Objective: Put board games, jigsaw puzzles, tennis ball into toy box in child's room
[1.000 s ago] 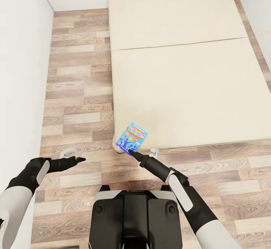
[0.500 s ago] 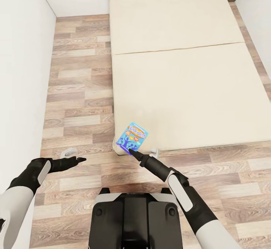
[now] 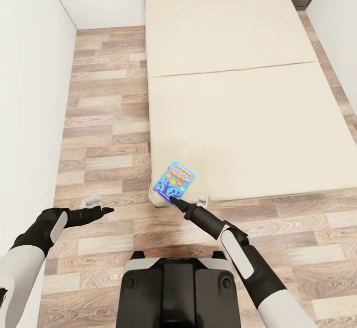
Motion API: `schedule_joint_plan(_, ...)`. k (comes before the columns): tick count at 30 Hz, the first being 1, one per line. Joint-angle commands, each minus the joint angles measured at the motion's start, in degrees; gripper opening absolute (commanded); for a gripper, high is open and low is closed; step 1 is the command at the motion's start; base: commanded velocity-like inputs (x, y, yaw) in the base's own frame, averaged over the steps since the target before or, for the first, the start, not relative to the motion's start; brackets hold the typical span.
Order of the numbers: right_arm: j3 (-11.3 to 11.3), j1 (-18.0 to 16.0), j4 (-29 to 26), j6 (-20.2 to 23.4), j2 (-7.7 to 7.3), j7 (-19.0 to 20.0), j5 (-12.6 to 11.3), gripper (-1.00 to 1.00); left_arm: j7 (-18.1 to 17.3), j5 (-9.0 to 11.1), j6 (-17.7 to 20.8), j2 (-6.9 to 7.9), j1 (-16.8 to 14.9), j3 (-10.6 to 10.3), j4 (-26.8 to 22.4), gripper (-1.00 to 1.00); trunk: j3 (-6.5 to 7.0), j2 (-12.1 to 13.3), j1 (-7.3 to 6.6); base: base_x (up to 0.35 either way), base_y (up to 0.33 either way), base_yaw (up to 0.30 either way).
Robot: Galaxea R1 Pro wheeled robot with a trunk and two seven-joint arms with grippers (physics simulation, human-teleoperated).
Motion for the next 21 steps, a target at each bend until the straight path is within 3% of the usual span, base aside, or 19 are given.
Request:
schedule_joint_plan(1,0.0,0.0,0.0,0.5,-0.02,0.0,-0.6,-1.00,-0.1,0.2,0.4,0.00,0.0,0.2,0.0,1.00,0.04,-0.1,0.04,0.000,0.000,0.000)
schedule_joint_plan(21,0.0,0.0,-0.1,0.4,0.24,0.0,-0.6,-1.00,-0.1,0.2,0.4,0.07,0.0,0.2,0.0,1.00,1.94,-0.1,0.04,0.000,0.000,0.000)
